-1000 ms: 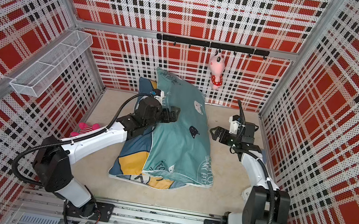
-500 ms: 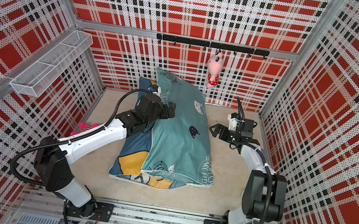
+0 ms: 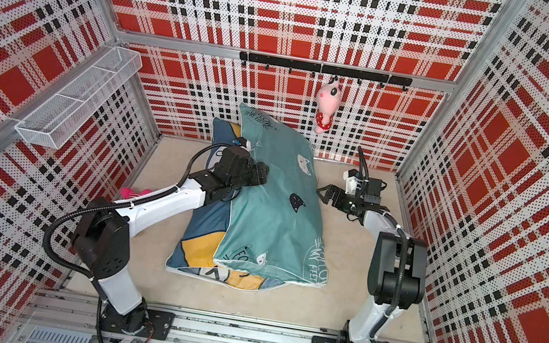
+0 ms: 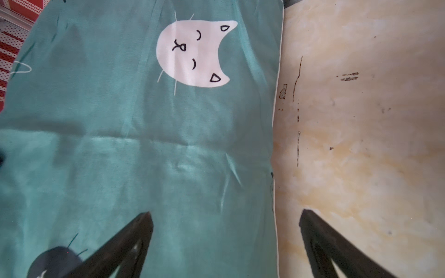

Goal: Zip up pillowcases
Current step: Pick up the pillowcase from the pillowcase.

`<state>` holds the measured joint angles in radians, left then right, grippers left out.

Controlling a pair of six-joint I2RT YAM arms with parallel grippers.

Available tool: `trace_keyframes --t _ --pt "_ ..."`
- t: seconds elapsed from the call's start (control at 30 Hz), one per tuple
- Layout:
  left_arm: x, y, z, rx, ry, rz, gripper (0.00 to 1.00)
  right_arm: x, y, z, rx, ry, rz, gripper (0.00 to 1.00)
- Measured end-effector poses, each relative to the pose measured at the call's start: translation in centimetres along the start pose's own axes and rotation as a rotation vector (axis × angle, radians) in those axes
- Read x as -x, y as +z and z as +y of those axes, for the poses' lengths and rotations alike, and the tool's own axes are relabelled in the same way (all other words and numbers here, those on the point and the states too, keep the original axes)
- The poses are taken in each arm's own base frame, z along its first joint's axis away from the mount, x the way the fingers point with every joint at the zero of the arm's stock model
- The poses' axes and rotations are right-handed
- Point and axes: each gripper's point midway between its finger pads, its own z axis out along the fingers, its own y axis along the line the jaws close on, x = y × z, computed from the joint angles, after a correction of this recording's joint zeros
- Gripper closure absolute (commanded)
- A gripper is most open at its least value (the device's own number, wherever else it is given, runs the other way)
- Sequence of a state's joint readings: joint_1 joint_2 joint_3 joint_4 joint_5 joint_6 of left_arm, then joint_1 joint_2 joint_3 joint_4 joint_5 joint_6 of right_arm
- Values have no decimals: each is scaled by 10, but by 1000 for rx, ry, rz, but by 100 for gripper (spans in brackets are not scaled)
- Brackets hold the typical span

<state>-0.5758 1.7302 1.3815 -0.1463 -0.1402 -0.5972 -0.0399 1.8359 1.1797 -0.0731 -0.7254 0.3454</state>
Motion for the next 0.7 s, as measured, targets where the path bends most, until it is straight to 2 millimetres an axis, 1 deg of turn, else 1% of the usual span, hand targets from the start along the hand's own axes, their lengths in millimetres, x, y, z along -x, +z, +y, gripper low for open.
trace_keyframes --t 0.07,0.13,0.27,0.33,0.4,0.47,0.5,0.53,0.57,0.67,0.7 --pt "-1 3 3 -7 -11 0 78 -5 9 -6 14 19 14 0" --pt "-3 5 8 -10 -22 3 84 -11 16 -10 29 32 26 0" --pt "-9 9 18 -16 -44 2 92 -19 32 -6 76 39 46 0" --pt "-11 10 21 -20 -49 0 95 -24 41 2 107 34 57 0" --pt "-10 9 22 -25 -51 -8 99 -31 53 12 137 28 72 0" --pt "-11 8 23 -27 -51 -11 100 -36 61 21 155 24 84 0" --pt "-11 7 23 -28 -50 -13 100 -37 64 24 161 23 87 2" --pt "-11 7 23 -29 -50 -14 100 -38 66 26 167 20 88 5" --pt "-11 7 23 -29 -50 -16 100 -37 68 28 173 20 85 13" --pt "-10 7 23 -32 -49 -18 100 -35 69 33 184 31 77 56" --pt "-11 7 22 -31 -45 -20 100 -34 69 33 185 32 74 65"
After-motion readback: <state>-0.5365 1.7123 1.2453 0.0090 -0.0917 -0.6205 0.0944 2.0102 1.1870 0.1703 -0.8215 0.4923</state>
